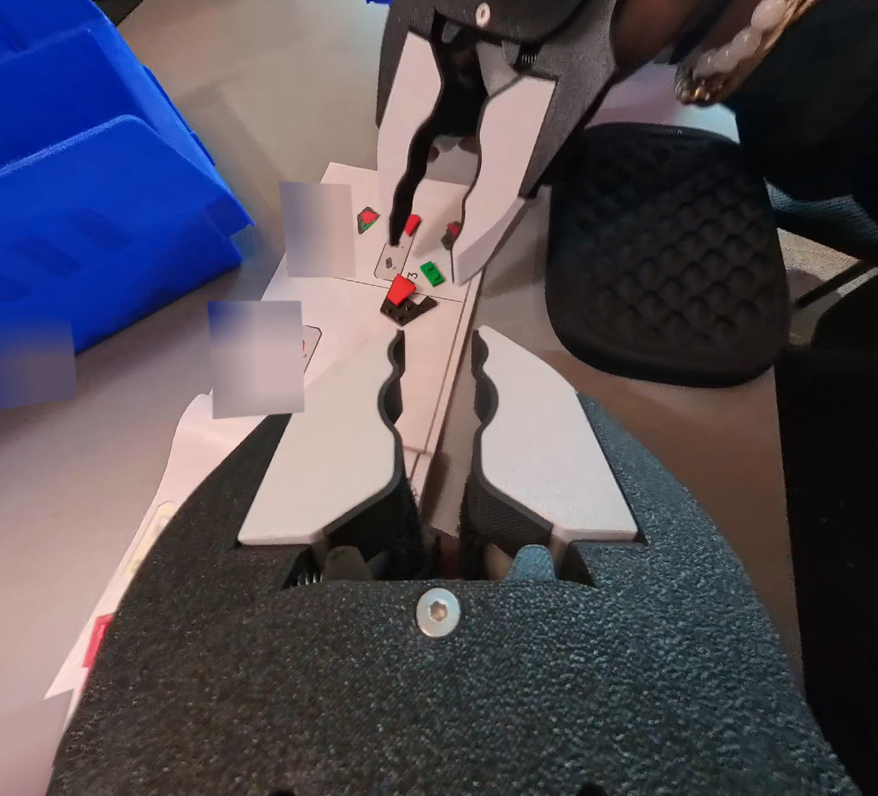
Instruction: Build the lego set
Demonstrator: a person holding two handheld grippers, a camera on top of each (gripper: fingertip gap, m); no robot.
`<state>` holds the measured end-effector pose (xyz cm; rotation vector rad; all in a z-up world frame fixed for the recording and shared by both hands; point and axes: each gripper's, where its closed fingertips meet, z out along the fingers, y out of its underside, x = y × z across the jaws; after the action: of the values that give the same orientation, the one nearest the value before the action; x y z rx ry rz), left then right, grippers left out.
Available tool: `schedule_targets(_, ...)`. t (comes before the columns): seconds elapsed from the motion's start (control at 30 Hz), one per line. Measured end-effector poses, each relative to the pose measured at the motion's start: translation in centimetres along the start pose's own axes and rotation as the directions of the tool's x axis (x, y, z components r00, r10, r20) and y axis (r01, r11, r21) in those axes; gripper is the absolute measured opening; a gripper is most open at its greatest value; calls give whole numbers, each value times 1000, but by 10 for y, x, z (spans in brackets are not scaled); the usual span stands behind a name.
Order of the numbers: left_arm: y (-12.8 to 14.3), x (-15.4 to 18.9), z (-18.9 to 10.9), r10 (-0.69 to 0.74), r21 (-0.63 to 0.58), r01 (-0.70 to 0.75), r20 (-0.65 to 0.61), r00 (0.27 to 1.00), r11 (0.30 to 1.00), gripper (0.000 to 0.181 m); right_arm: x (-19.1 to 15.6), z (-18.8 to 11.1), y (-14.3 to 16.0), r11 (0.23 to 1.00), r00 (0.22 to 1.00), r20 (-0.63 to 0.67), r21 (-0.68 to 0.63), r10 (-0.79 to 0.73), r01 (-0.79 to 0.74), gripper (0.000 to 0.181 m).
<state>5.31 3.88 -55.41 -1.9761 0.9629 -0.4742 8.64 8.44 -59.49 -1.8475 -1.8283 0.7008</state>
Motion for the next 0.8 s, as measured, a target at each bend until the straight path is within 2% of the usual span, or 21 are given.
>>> schedule_targets(0.1, 1, 4, 2, -37, 24, 37, -13, 999, 999, 26, 1, 11, 4, 998, 998, -41, -43, -43, 41, 45)
schedule_targets(0.2, 4, 5, 3, -38, 18, 38, -9, 999, 999, 26, 1, 18, 3, 999, 999, -26, -44, -33, 32, 44)
schedule_targets(0.37, 5, 5, 2, -25, 28, 25, -12, 1000, 999, 26, 2, 21, -1, 999, 999, -21, -36, -34, 33, 30)
schedule_targets(0.5, 6, 6, 2, -24, 42, 24, -21, 1000, 999, 25, 4, 16, -1, 999, 996, -77, -36, -34, 31, 30)
schedule_targets(0.67, 8, 10, 4, -36, 53, 38, -45, 998, 998, 25, 11, -14, 10, 993, 974, -191, 15, 119, -119, 30)
schedule_targets(0.8, 9, 12, 7, -36, 57, 39, -69, 997, 998, 24, 8, -28, 28, 971, 944, -229, 55, 237, -231, 29)
